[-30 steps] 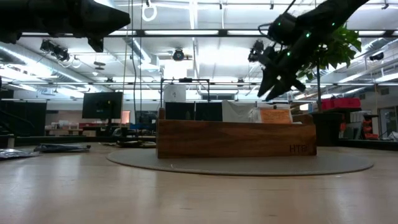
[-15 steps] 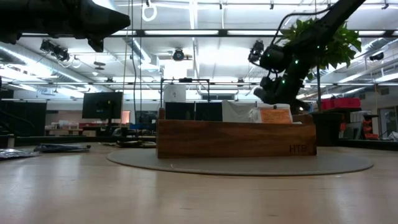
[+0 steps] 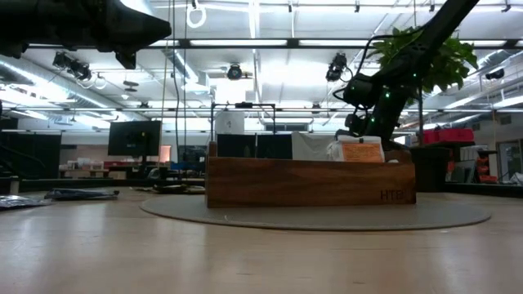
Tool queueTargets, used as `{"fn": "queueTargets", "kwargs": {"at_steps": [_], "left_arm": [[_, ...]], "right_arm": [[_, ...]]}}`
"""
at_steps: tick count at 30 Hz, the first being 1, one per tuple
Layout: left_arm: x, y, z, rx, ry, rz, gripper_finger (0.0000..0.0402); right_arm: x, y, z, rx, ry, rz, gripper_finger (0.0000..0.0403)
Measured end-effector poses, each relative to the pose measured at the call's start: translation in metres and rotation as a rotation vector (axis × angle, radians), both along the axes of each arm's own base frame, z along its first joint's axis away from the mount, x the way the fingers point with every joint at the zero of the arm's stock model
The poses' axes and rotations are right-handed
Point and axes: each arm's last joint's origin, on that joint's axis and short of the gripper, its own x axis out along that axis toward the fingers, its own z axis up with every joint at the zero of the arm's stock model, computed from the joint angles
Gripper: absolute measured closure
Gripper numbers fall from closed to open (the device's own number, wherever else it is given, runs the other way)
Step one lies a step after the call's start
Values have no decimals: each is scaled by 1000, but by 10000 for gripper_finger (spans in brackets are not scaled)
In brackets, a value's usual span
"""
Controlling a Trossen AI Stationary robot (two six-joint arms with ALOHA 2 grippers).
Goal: Pick & Place Tea
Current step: Put the orange tea bag into the right section of the wooden organizer
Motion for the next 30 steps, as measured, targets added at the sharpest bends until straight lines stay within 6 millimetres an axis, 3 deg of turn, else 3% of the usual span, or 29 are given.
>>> {"fn": "queueTargets", "kwargs": {"at_steps": [11, 17, 22, 30], "left_arm": [[0, 0, 0, 1, 2, 0, 348], [0, 0, 0, 0, 2, 0, 348], [0, 0, 0, 0, 2, 0, 348], [0, 0, 0, 0, 3, 0, 348]], "right_arm": [[1, -3, 1, 41, -90, 45, 235], [11, -3, 6, -58, -115, 171, 239], [18, 0, 11, -95, -45, 205, 239], [41, -25, 27, -43, 85, 178, 239]]}}
